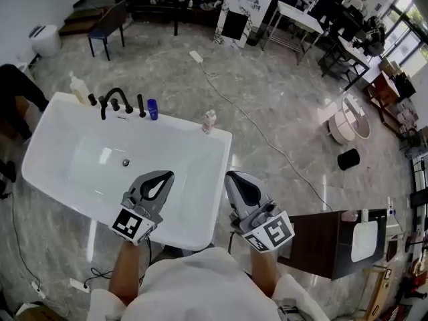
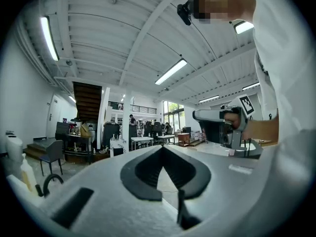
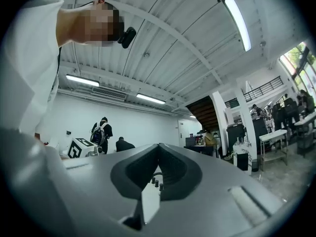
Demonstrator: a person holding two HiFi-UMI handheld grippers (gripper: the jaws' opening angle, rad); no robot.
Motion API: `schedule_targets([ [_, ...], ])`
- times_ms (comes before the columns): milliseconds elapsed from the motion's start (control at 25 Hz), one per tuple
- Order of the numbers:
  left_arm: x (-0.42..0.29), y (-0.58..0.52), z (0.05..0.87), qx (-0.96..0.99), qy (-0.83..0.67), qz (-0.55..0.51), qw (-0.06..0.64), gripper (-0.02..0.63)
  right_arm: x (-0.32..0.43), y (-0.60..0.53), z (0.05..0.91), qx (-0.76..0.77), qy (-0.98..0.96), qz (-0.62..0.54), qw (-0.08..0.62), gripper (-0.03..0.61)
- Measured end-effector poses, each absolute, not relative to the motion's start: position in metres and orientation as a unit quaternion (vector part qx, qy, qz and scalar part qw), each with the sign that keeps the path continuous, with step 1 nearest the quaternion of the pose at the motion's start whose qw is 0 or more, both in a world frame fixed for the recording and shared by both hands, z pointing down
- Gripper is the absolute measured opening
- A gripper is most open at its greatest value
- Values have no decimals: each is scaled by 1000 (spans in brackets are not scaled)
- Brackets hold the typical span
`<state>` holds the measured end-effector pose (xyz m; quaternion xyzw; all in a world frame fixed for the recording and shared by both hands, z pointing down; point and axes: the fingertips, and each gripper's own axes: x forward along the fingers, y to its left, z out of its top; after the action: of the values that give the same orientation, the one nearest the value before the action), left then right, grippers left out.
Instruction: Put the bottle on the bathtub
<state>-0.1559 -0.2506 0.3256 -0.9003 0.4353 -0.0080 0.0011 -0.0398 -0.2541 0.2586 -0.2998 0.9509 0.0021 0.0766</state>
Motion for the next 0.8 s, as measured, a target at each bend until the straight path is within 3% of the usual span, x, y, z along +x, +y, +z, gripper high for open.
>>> schedule_targets([
  [800,-148,-245,337,-902,431,-27,-2,2,-38,-256,290,-305,951,-24,45,-8],
])
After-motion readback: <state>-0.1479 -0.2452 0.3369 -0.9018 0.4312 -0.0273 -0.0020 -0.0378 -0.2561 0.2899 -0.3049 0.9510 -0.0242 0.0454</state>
